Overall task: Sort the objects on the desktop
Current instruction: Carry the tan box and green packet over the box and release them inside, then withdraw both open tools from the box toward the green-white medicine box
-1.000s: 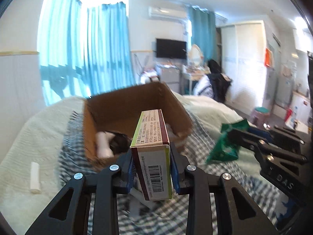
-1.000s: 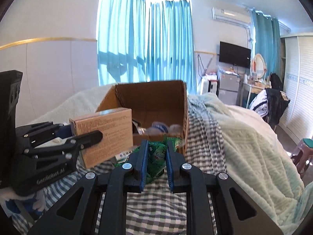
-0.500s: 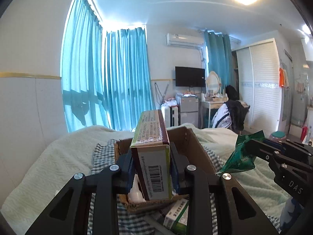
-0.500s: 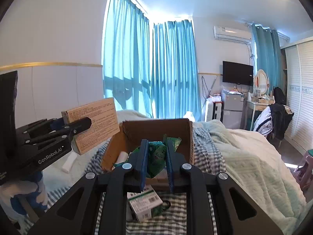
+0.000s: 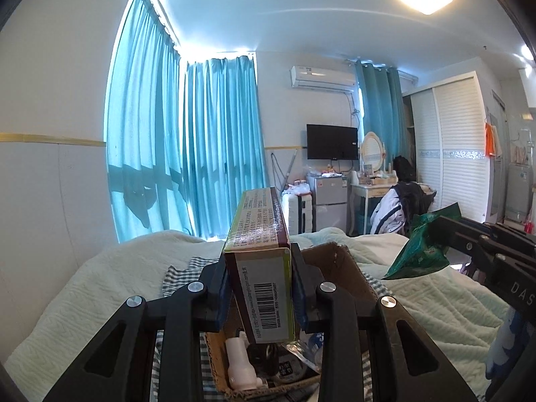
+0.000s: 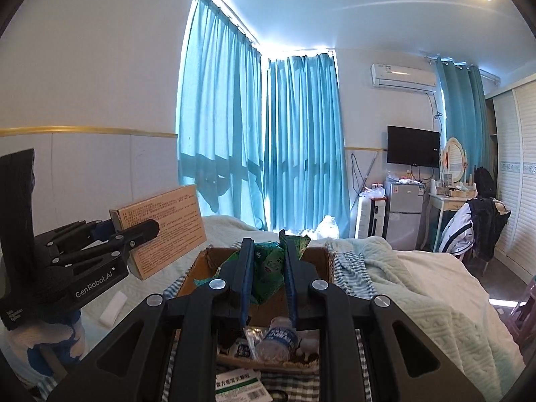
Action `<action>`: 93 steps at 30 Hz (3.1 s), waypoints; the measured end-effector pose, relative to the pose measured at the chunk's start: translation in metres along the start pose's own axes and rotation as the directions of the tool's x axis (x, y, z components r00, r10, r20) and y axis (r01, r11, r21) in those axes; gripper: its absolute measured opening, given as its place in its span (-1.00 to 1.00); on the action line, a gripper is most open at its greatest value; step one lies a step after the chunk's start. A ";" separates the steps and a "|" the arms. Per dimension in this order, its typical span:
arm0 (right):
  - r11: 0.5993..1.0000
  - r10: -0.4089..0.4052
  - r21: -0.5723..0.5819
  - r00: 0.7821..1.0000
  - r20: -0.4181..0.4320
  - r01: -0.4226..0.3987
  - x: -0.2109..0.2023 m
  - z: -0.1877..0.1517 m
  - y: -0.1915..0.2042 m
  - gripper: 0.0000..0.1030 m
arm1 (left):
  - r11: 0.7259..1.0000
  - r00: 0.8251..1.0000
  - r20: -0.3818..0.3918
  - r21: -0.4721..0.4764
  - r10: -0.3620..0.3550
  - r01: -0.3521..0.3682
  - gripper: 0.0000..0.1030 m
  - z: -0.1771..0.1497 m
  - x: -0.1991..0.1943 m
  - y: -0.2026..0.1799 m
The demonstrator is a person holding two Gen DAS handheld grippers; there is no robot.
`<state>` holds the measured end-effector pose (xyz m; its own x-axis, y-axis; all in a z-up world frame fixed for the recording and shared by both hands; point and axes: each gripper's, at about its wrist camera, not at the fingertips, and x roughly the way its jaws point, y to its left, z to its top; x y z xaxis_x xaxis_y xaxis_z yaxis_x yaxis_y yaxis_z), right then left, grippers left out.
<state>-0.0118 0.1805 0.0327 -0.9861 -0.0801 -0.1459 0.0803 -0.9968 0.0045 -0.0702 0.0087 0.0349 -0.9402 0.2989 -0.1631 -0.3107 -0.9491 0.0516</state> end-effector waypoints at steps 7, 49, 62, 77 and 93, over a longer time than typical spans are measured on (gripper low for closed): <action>1.000 0.017 -0.003 1.000 0.004 -0.017 0.031 0.000 -0.009 -0.68 | 1.000 1.000 -0.027 -0.019 0.012 -0.013 -0.41 -0.008 0.031 0.006; 0.996 -0.048 0.071 0.987 -0.150 0.060 0.143 -0.077 -0.055 0.78 | 0.997 0.989 -0.145 -0.067 0.016 -0.026 1.00 -0.074 0.120 0.022; 0.994 -0.050 0.089 0.996 -0.075 0.057 0.090 -0.060 -0.048 0.99 | 0.990 0.982 -0.143 -0.054 0.125 -0.134 1.00 -0.058 0.082 0.024; 0.999 -0.005 0.040 1.000 -0.013 0.006 0.032 -0.062 -0.027 0.99 | 0.959 0.966 -0.099 -0.137 0.237 -0.249 1.00 -0.060 0.030 0.029; 0.996 0.054 0.075 0.992 -0.115 -0.046 0.014 -0.109 -0.023 0.99 | 0.960 0.947 -0.235 -0.124 0.217 -0.251 1.00 -0.096 -0.004 0.026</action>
<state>-0.0113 0.2030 -0.0772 -0.9569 -0.1325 -0.2585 0.1139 -0.9898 0.0856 -0.0608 -0.0265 -0.0580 -0.9257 0.0536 -0.3744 -0.0449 -0.9985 -0.0320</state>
